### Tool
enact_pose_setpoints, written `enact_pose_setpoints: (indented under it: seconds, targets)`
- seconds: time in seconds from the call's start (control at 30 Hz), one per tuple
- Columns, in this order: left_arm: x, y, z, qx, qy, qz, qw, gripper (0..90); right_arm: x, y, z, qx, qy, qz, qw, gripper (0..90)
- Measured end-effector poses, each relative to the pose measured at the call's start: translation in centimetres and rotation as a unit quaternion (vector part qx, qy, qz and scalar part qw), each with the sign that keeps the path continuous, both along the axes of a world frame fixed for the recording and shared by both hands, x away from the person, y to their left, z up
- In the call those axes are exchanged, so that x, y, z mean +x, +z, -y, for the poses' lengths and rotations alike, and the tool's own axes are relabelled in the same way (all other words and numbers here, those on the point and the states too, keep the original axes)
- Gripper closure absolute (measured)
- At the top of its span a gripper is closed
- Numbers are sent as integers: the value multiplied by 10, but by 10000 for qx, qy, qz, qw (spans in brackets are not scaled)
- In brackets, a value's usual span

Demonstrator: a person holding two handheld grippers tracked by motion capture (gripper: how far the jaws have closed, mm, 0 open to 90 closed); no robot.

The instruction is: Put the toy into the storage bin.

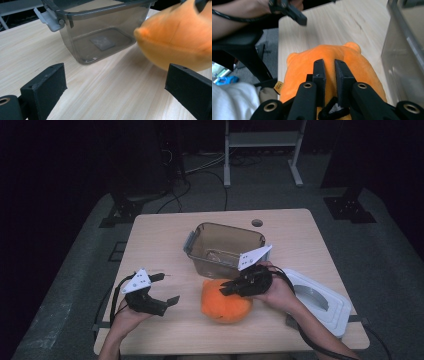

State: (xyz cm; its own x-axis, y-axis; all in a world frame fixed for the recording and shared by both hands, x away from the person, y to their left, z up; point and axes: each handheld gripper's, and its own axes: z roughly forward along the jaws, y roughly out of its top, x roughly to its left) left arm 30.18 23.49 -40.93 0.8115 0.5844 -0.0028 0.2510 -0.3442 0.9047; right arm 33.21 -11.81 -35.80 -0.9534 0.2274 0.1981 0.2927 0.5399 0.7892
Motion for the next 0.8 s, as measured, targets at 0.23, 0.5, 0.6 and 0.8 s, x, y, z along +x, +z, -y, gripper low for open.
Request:
enact_pose_setpoints:
  seconds: [0.23,0.5,0.6,0.8]
  targets:
    - [0,-1,1,3,6,-29,10000,27,-2,21,2,114,-15,68,9999,790]
    - [1,-1,0,29,-8,-37,10000,27,-1,43,6,237,-138,214,9994,788]
    - [0,-2,1,29,-19,-43,10000,27,0,53,8,283,-162,269,9991,789]
    - [0,-1,1,21,-36,-33,10000,27,3,66,9,278,-210,329,9989,788]
